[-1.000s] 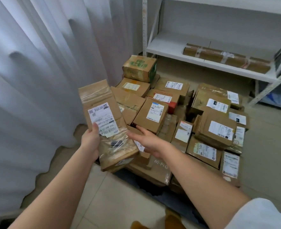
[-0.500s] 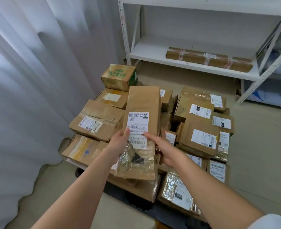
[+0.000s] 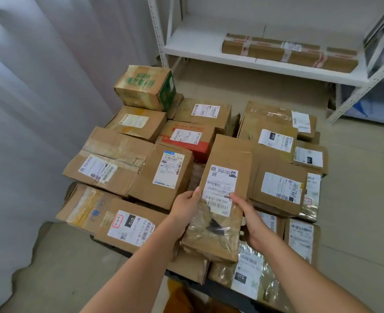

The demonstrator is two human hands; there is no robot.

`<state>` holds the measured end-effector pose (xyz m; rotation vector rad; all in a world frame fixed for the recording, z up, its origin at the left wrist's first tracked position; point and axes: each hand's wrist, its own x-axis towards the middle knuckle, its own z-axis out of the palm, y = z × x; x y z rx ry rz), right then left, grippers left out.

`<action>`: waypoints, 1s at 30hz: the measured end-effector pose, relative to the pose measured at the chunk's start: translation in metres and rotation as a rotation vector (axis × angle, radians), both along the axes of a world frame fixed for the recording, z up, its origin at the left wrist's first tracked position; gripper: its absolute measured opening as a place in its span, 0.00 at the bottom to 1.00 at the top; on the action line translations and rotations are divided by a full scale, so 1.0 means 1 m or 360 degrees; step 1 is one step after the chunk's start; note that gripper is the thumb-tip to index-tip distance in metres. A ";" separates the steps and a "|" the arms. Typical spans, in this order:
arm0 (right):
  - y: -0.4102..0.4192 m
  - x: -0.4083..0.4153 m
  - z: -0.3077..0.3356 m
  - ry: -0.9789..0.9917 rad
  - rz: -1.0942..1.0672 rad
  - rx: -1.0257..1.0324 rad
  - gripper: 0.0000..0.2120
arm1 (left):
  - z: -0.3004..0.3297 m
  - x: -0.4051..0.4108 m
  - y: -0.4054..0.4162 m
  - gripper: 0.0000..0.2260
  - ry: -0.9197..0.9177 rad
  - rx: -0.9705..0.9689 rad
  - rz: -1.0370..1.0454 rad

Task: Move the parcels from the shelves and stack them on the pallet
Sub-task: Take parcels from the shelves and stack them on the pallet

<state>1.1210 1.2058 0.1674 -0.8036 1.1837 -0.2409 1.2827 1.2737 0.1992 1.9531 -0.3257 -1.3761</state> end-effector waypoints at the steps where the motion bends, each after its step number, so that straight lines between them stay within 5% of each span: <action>1: 0.002 0.001 -0.008 0.0006 -0.0042 0.0008 0.39 | -0.009 0.002 0.000 0.18 -0.0020 0.0010 -0.0004; 6: 0.013 0.010 -0.034 0.0008 -0.0212 0.0030 0.46 | -0.037 0.024 0.001 0.11 -0.0868 -0.0071 -0.0107; 9: 0.013 0.019 -0.040 0.0032 -0.0248 0.0013 0.40 | -0.047 0.052 0.000 0.19 -0.1190 0.0098 -0.0355; 17: 0.000 0.049 -0.052 0.0052 -0.0332 0.0047 0.26 | -0.078 0.104 0.007 0.25 -0.1195 0.0418 -0.0992; 30: -0.005 0.056 -0.046 0.0123 -0.0452 0.0061 0.18 | -0.064 0.121 0.009 0.38 -0.1078 0.0462 -0.1288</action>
